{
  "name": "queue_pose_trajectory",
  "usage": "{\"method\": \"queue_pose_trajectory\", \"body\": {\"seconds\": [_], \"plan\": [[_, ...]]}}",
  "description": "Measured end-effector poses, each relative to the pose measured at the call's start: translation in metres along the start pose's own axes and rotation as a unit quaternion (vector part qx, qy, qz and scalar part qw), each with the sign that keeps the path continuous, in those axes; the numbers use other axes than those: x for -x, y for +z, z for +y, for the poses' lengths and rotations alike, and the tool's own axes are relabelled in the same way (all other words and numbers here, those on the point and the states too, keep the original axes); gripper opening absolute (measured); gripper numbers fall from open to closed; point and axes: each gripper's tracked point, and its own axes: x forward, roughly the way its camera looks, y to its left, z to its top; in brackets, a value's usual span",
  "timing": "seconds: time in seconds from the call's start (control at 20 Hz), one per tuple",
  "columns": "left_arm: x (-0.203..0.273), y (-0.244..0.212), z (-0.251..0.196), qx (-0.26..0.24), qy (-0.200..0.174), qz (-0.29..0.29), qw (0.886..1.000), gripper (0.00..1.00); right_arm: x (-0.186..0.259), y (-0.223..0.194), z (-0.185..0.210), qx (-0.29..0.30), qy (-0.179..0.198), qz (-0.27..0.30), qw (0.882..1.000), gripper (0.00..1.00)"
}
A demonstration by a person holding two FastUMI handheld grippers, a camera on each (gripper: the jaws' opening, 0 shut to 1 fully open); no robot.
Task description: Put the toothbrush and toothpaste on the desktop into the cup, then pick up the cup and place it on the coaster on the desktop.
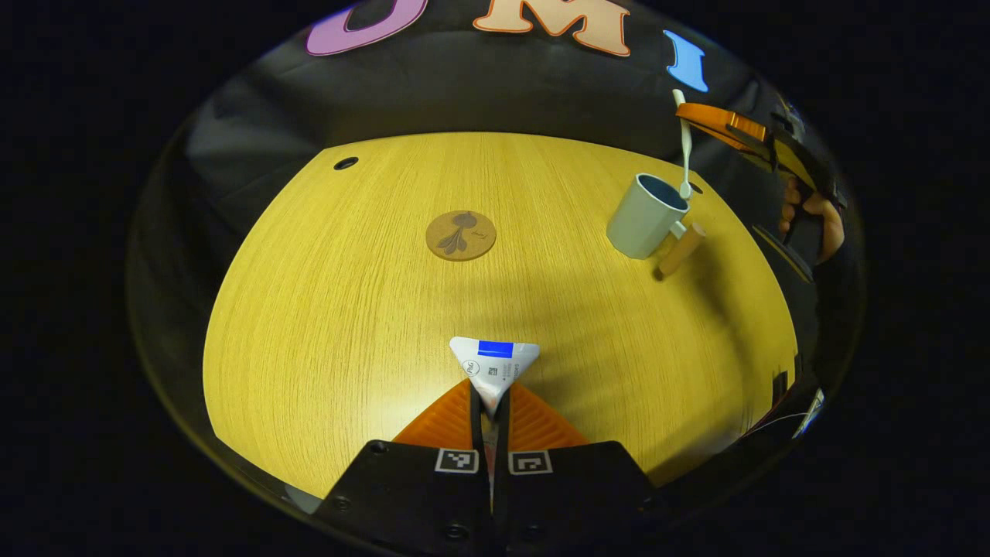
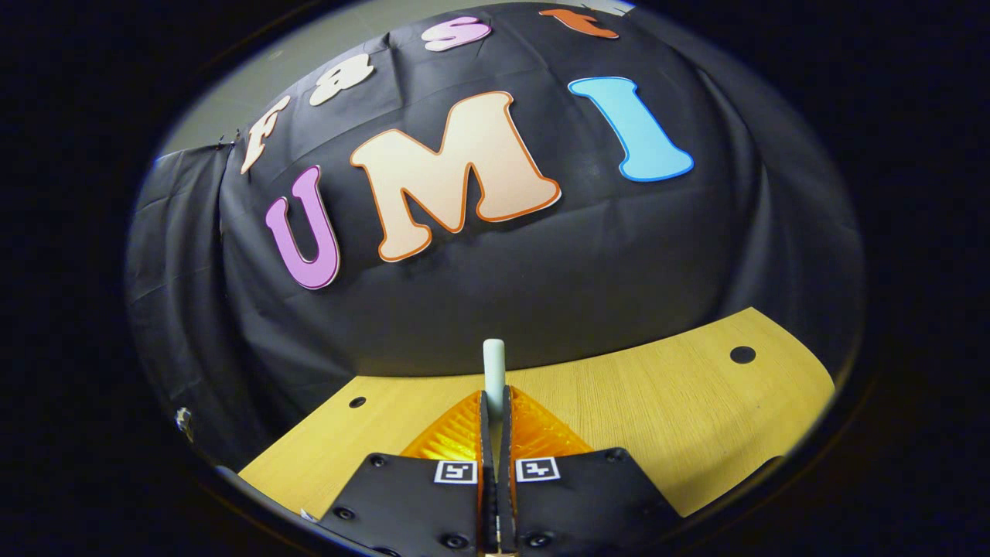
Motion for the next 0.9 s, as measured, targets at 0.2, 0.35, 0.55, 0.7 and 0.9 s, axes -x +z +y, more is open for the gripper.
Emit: {"method": "queue_pose_trajectory", "body": {"seconds": [0.2, 0.35, 0.55, 0.7, 0.9], "plan": [[0.000, 0.005, 0.000, 0.001, 0.002, -0.012, 1.000, 0.00, -0.011, -0.029, -0.004, 0.019, -0.005, 0.029, 0.999, 0.05], [-0.002, 0.010, -0.001, -0.003, 0.000, -0.022, 1.000, 0.00, -0.012, -0.050, -0.013, 0.023, -0.019, 0.051, 0.998, 0.05], [-0.004, 0.017, -0.002, -0.019, -0.006, -0.031, 0.999, 0.00, -0.007, -0.074, -0.020, 0.016, -0.027, 0.089, 0.996, 0.09], [-0.004, 0.022, -0.004, -0.025, -0.014, -0.037, 0.999, 0.00, 0.002, -0.089, -0.019, 0.005, -0.019, 0.115, 0.993, 0.05], [-0.009, 0.036, -0.012, -0.032, -0.030, -0.061, 0.997, 0.00, 0.031, -0.094, -0.016, -0.003, -0.006, 0.118, 0.993, 0.52]]}}
